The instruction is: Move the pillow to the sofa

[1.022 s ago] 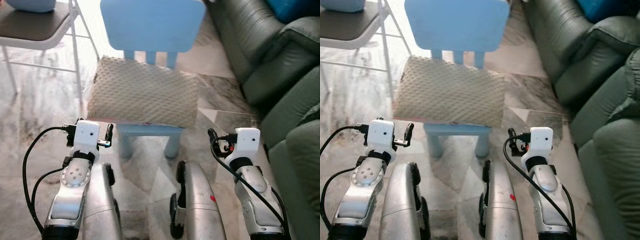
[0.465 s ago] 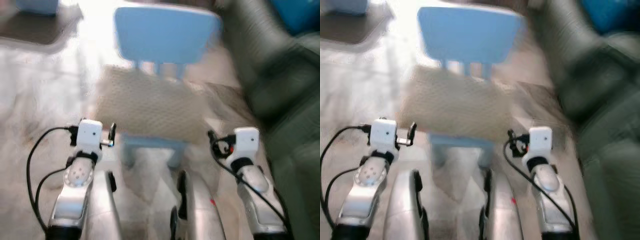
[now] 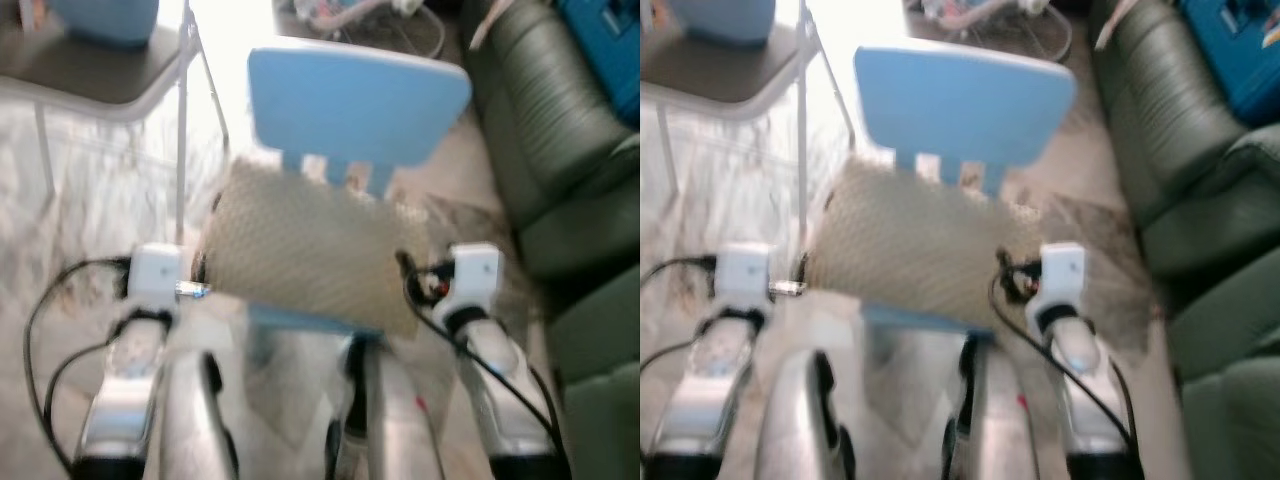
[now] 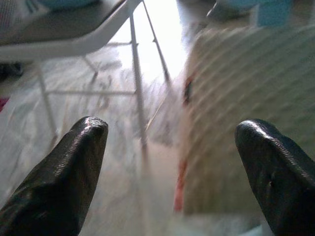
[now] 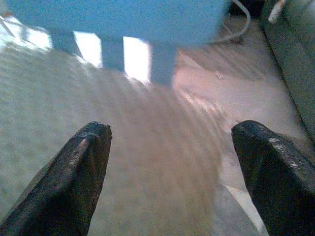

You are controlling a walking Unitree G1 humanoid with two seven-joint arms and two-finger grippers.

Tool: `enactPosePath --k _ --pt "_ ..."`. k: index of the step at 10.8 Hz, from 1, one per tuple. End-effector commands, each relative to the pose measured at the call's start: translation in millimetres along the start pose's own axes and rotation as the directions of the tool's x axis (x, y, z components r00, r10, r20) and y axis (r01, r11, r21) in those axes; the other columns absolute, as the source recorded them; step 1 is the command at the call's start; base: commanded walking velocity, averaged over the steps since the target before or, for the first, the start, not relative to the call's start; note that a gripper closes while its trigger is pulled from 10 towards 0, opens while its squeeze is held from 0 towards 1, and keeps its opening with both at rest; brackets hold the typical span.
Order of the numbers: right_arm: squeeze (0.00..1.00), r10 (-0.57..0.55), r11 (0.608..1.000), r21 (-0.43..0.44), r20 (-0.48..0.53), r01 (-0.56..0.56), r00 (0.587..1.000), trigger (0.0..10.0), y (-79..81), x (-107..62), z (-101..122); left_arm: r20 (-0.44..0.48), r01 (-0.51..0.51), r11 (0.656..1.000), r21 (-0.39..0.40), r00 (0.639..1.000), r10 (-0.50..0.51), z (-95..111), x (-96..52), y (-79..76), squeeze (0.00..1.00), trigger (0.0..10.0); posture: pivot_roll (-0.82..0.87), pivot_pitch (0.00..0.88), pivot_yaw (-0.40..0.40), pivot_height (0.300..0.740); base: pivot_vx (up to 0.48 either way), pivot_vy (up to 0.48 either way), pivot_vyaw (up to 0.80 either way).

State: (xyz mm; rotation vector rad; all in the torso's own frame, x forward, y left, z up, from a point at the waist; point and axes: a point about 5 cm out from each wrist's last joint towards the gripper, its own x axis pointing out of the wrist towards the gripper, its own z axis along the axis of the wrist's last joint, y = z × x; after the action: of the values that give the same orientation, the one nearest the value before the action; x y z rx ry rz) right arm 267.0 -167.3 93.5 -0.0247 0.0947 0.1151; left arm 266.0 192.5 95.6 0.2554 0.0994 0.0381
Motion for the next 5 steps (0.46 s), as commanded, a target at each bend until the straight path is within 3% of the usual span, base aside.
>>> enactPosePath --k 1,2,5 --pt "0.0 -0.043 0.999 -0.009 -0.038 0.042 0.998 10.0 -13.1 -6.4 -8.3 -0.002 0.047 0.999 -0.011 0.999 -0.047 -1.2 -1.7 -13.4 0.0 10.0 -0.01 0.204 -0.088 0.525 0.0 0.0 0.0" --pt "0.0 -0.041 0.999 -0.01 -0.04 0.041 0.998 10.0 -13.3 -6.9 -8.4 -0.005 0.066 0.998 -0.011 0.998 -0.066 -1.3 -1.3 -14.6 0.0 10.0 -0.01 0.209 -0.086 0.525 0.0 0.0 0.0" --pt "0.0 -0.029 1.0 0.003 -0.056 0.029 0.998 10.0 -10.3 -10.3 -9.9 -0.076 0.041 0.999 0.031 0.996 -0.039 -10.4 4.5 1.2 0.0 10.0 0.0 0.23 -0.089 0.476 0.0 0.0 0.0"
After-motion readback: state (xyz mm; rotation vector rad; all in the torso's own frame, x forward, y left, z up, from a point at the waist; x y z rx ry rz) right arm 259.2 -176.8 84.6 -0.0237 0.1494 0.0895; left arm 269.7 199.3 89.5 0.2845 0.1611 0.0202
